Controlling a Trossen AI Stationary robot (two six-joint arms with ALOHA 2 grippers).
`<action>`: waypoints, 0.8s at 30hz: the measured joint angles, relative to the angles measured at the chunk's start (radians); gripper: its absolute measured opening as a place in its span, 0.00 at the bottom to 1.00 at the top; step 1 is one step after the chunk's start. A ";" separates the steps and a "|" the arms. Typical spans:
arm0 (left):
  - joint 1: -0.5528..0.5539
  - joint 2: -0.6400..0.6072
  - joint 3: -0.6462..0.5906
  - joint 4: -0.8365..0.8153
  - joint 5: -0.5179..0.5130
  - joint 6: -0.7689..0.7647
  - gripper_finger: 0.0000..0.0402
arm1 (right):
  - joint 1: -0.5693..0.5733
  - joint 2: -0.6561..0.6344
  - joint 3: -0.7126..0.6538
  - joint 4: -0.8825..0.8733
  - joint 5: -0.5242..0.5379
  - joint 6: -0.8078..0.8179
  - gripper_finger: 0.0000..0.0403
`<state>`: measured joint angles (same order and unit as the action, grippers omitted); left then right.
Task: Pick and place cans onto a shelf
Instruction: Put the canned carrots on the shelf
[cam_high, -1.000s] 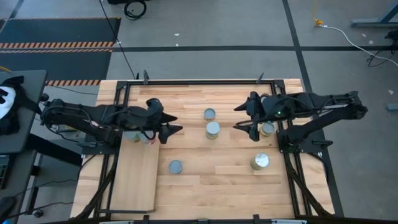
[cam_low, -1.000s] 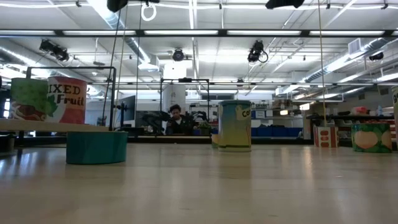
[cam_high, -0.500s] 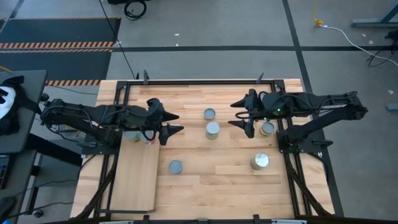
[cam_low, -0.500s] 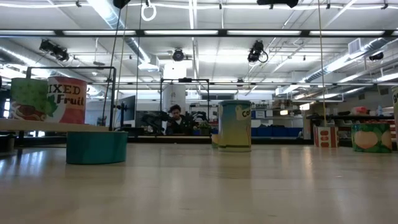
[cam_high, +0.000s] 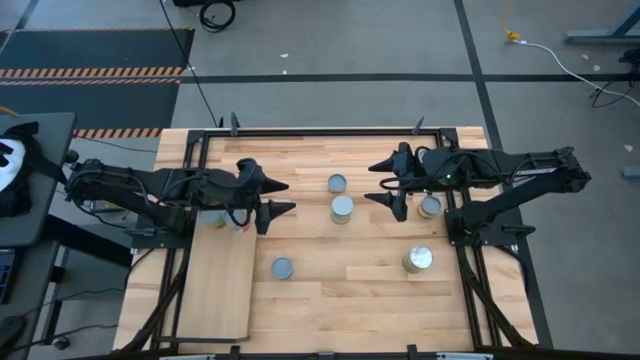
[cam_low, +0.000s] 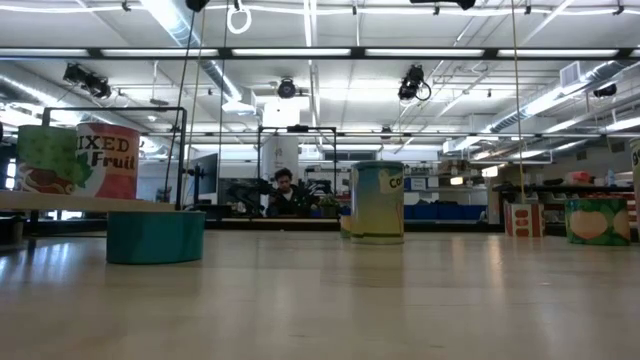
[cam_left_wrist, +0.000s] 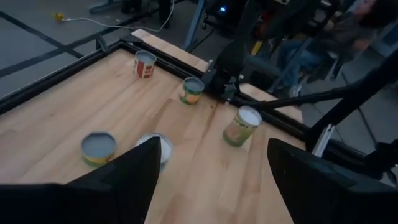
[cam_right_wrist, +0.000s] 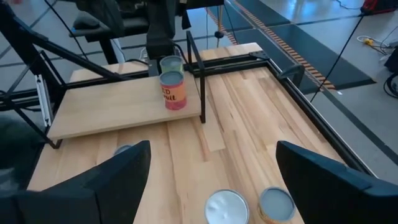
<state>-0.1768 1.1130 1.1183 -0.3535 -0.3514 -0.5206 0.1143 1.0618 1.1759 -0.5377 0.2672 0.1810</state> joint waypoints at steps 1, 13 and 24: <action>0.002 0.000 0.000 0.000 -0.002 0.009 0.74 | 0.000 0.000 0.000 0.000 0.000 0.000 0.87; 0.018 0.000 0.000 0.011 0.045 0.167 0.74 | 0.000 0.000 0.000 0.014 0.000 0.000 0.88; 0.019 -0.003 0.000 0.016 0.249 0.196 0.74 | 0.000 0.000 0.000 0.014 0.000 0.000 0.88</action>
<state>-0.1581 1.1104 1.1179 -0.3376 -0.1022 -0.3250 0.1143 1.0615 1.1759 -0.5232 0.2668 0.1810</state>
